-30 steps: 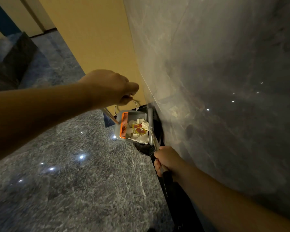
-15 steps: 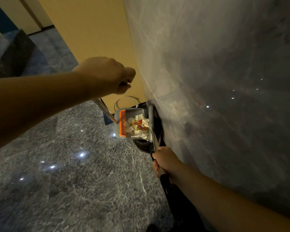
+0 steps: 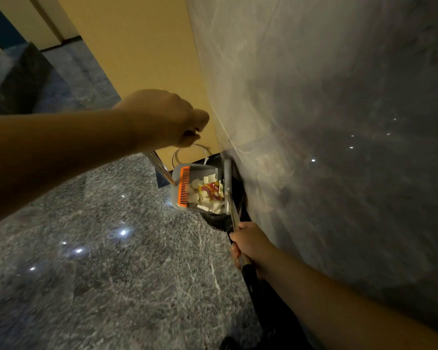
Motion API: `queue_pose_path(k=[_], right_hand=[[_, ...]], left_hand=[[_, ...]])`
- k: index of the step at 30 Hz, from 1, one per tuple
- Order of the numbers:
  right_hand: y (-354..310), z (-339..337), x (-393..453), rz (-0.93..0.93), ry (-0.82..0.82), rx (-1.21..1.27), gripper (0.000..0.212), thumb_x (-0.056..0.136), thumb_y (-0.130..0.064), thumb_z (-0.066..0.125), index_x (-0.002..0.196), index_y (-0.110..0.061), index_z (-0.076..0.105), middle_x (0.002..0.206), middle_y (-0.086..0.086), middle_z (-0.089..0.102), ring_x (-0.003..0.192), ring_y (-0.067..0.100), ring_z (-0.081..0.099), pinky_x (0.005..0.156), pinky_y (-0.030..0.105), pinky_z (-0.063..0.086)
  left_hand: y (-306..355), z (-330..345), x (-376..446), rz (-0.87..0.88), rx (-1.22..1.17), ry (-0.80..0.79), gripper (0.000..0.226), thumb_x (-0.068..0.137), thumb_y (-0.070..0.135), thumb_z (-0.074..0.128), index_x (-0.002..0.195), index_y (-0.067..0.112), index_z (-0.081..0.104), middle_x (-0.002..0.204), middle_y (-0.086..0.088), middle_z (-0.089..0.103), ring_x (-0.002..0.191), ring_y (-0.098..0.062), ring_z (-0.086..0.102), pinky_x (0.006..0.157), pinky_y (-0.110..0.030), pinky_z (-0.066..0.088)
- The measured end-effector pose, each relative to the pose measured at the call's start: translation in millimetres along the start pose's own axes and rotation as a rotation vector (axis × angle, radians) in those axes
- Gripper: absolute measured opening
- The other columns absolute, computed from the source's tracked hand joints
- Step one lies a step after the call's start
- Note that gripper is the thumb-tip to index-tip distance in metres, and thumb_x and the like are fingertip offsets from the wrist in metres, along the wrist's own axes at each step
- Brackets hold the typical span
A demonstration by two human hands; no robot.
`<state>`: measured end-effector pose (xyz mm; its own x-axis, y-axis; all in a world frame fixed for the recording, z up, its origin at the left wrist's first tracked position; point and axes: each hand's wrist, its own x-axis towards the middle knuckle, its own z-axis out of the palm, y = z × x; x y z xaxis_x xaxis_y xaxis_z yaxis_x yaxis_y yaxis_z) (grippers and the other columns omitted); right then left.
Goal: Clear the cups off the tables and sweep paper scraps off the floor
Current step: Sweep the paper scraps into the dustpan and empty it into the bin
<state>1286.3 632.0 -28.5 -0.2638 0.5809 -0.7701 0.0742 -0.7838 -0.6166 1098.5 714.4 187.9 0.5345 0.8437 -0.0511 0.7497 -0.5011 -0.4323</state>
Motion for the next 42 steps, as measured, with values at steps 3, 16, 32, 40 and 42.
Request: queue_pose_path(k=[3,16,32,40,42], right_hand=[[-0.8,-1.9,0.3,0.010,-0.017,0.042,0.021,0.094,-0.003,0.038,0.102,-0.022,0.041,0.068,0.009,0.045,0.045,0.014,0.042,0.042,0.022,0.035],[-18.0,16.3,-9.0,0.043,-0.008,0.175,0.017,0.093,-0.004,0.035,0.105,-0.015,0.038,0.078,0.009,0.042,0.049,0.015,0.038,0.045,0.021,0.031],[-21.1,13.4,-13.2,0.044,0.017,0.166,0.030,0.093,0.001,0.032,0.114,-0.021,0.033,0.063,0.008,0.037,0.044,0.016,0.032,0.040,0.019,0.025],[-22.1,14.1,-14.1,0.048,0.009,0.105,0.021,0.092,0.001,0.032,0.106,-0.013,0.037,0.060,0.007,0.036,0.043,0.015,0.032,0.039,0.019,0.024],[-19.6,13.8,-12.9,0.023,0.009,0.089,0.023,0.091,0.001,0.032,0.107,-0.016,0.036,0.060,0.007,0.038,0.042,0.015,0.034,0.040,0.020,0.026]], left_hand=[[3.4,-1.0,2.3,0.048,0.034,-0.021,0.029,0.093,0.035,0.050,0.116,0.018,0.054,0.082,-0.002,0.056,0.063,-0.016,0.048,0.049,-0.021,0.033],[6.6,4.8,5.6,0.082,0.142,-0.052,0.030,0.095,0.037,0.050,0.119,0.019,0.053,0.086,-0.004,0.062,0.054,-0.012,0.039,0.045,-0.018,0.018],[7.8,-4.1,8.2,0.068,0.104,-0.050,0.028,0.096,0.033,0.051,0.119,0.016,0.052,0.080,-0.002,0.055,0.056,-0.011,0.041,0.048,-0.021,0.031],[2.5,2.3,5.8,0.068,0.119,-0.056,0.028,0.095,0.036,0.049,0.118,0.019,0.050,0.077,0.001,0.048,0.055,-0.011,0.041,0.048,-0.021,0.036],[1.7,1.3,3.4,0.073,0.148,-0.069,0.027,0.097,0.037,0.048,0.117,0.019,0.049,0.077,0.001,0.049,0.053,-0.009,0.036,0.047,-0.020,0.030]])
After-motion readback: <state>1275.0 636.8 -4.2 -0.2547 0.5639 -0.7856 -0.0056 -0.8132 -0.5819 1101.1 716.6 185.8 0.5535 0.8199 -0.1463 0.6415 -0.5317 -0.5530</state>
